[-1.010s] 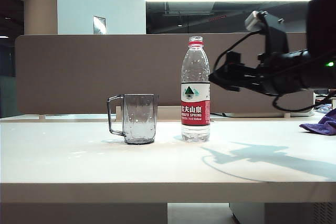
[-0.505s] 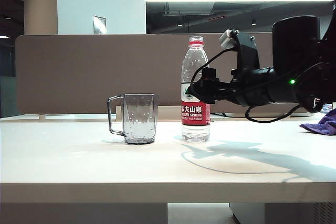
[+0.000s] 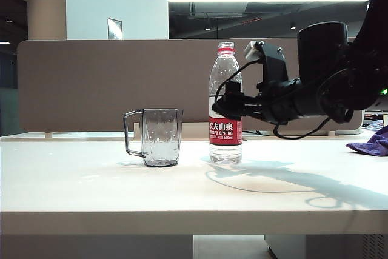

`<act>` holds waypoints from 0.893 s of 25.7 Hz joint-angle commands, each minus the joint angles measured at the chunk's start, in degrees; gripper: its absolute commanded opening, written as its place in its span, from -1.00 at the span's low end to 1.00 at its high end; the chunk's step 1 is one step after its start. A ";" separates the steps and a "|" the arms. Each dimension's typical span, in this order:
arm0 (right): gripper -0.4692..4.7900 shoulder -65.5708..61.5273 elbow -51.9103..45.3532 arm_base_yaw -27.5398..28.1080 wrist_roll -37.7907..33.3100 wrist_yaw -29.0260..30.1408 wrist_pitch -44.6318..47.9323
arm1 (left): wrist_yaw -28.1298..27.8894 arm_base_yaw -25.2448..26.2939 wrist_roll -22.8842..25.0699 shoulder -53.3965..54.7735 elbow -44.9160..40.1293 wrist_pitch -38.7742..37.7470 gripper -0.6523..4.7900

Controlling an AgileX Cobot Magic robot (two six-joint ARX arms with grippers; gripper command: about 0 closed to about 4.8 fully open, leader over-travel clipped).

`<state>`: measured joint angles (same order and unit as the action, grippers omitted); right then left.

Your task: Pick up the mineral water bottle on the table and pour a little water into the mug.

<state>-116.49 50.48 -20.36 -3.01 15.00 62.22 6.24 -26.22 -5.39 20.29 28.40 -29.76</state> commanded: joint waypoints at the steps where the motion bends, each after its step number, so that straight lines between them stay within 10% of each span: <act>1: 0.86 -1.51 1.36 -0.35 -1.18 -0.07 0.63 | 0.04 -0.04 0.31 -0.02 0.15 0.48 -0.78; 17: 0.84 -4.90 6.80 -1.73 -2.99 -3.23 -1.18 | 0.02 -0.04 0.31 0.00 0.15 0.48 -0.78; 23: 0.52 -5.18 6.80 -1.73 -2.97 -3.56 -3.08 | 0.02 -0.04 0.31 -0.02 0.15 0.48 -0.78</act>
<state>-121.86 57.10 -21.96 -5.80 11.55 59.44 6.26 -26.22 -5.39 20.32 28.40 -29.74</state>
